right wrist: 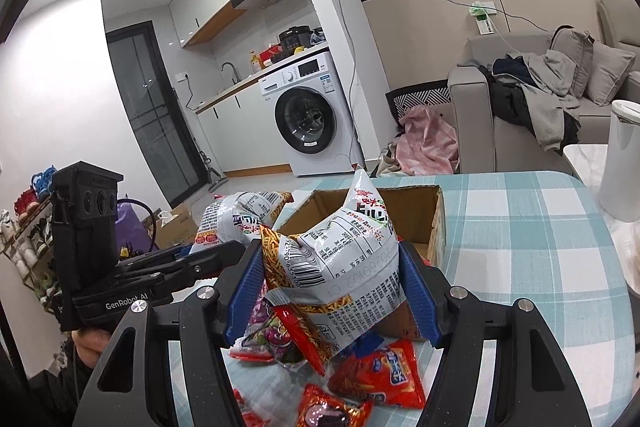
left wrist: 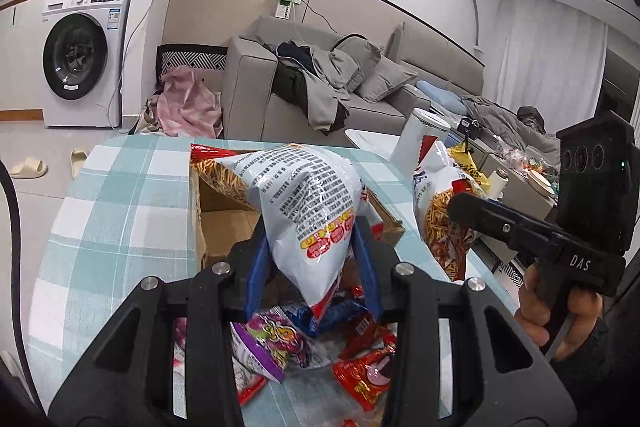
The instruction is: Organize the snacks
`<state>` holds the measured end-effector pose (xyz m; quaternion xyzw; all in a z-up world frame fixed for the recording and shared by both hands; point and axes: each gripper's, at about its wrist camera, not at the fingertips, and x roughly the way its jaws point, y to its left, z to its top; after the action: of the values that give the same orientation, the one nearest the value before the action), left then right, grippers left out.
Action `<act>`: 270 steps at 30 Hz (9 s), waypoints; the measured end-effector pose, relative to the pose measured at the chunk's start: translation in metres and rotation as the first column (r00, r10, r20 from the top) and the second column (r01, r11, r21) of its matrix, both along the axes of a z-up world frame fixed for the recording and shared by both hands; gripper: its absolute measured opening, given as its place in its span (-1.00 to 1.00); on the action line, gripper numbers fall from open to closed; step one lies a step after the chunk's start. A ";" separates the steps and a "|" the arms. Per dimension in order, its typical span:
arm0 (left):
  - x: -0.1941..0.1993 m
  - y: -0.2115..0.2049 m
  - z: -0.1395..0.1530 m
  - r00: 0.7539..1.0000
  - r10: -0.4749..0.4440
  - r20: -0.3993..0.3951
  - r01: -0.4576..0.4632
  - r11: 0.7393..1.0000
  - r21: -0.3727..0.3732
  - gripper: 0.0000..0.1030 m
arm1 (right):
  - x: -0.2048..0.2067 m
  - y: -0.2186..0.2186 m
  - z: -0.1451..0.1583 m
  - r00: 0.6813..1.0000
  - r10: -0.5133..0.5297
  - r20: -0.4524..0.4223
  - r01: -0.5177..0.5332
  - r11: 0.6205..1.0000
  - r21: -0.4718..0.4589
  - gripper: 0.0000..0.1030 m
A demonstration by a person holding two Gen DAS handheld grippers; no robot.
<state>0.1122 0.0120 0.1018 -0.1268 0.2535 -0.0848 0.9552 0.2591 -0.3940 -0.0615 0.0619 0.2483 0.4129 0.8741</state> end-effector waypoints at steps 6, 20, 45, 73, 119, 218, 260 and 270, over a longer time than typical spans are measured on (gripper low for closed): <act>0.015 0.011 0.000 1.000 0.030 -0.005 -0.030 1.000 -0.002 -0.29 | 0.017 0.013 -0.002 1.000 -0.008 -0.025 0.008 1.000 0.007 0.29; 0.057 0.027 -0.022 0.995 0.079 -0.055 -0.077 0.996 0.035 -0.29 | 0.063 0.028 -0.017 0.994 -0.036 -0.107 0.039 0.999 0.033 0.29; 0.061 0.011 -0.041 0.995 0.061 -0.076 -0.052 0.992 0.116 0.37 | 0.076 0.021 -0.019 0.991 -0.055 -0.121 0.060 0.998 0.036 0.64; -0.063 0.027 -0.026 0.984 0.163 -0.066 -0.152 0.978 0.140 0.99 | -0.011 -0.022 -0.052 0.985 -0.106 -0.137 0.074 0.972 -0.221 0.99; -0.115 -0.025 -0.115 0.962 0.052 -0.267 0.011 0.973 0.228 0.99 | -0.083 -0.006 -0.139 0.975 -0.027 -0.222 -0.065 0.916 -0.396 0.99; -0.119 -0.023 -0.111 0.973 -0.047 -0.225 0.068 0.994 0.089 -0.16 | -0.123 -0.012 -0.107 0.994 0.107 -0.032 -0.112 0.946 -0.303 0.19; -0.071 -0.008 0.000 0.999 0.042 -0.011 -0.040 0.992 0.117 -0.16 | -0.049 -0.010 -0.021 0.999 -0.028 0.024 0.031 0.992 -0.124 0.19; -0.043 -0.004 0.003 0.997 0.075 -0.011 -0.072 0.989 0.132 -0.16 | -0.029 -0.001 -0.013 0.999 -0.043 0.005 0.043 0.993 -0.109 0.19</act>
<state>0.0696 0.0078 0.1049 -0.0736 0.2612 -0.0317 0.9619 0.2299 -0.3951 -0.0747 0.0186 0.2680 0.3797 0.8853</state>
